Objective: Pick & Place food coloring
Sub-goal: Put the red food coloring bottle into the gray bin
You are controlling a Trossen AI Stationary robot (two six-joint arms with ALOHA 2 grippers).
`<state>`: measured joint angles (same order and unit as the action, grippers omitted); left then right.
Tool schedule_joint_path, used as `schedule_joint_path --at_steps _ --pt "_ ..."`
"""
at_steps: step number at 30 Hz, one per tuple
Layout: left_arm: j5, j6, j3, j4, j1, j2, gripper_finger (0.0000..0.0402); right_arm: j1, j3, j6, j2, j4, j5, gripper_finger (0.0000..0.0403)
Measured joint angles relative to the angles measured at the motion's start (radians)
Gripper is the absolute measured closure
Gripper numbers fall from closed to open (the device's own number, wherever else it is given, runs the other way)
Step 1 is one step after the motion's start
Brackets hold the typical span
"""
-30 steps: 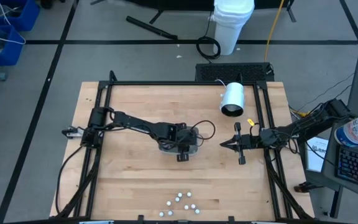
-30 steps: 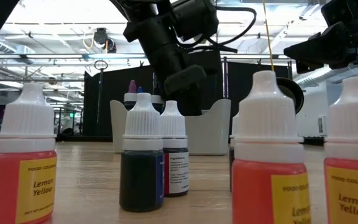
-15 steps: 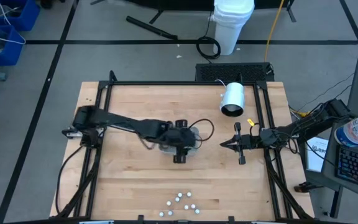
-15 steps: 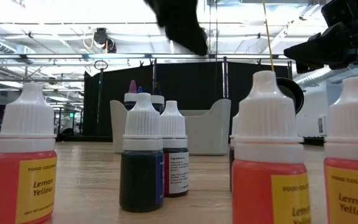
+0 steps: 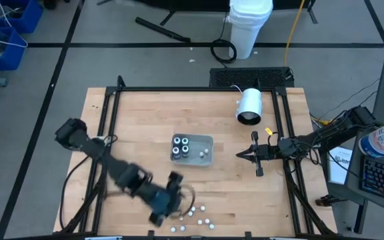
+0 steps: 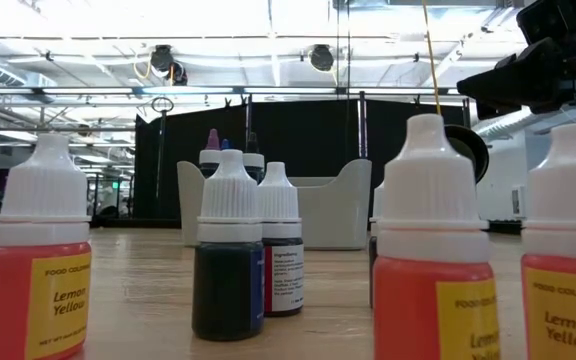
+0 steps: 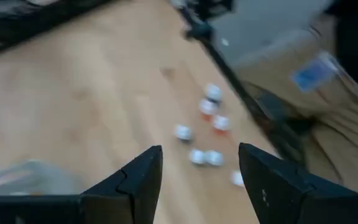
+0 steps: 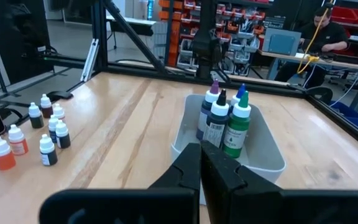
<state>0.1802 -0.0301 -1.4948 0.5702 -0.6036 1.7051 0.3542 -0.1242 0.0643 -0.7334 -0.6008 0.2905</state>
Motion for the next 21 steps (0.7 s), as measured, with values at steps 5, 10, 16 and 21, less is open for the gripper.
schedule_joint_path --at_steps 5,10,16,21 --pt "0.004 -0.043 0.138 -0.185 -0.100 0.014 0.0185 0.000 0.000 -0.004 0.000 -0.001 0.000 0.0403" --pt "0.032 -0.108 0.302 -0.417 -0.143 0.013 0.0185 0.000 0.000 -0.011 0.000 0.000 0.001 0.0403" --pt "0.064 -0.139 0.454 -0.571 -0.131 0.013 0.0185 0.000 0.000 -0.025 0.000 0.000 0.001 0.0403" --pt "0.064 -0.184 0.484 -0.622 -0.086 0.011 0.0185 0.000 0.000 0.005 0.000 0.010 0.001 0.0403"
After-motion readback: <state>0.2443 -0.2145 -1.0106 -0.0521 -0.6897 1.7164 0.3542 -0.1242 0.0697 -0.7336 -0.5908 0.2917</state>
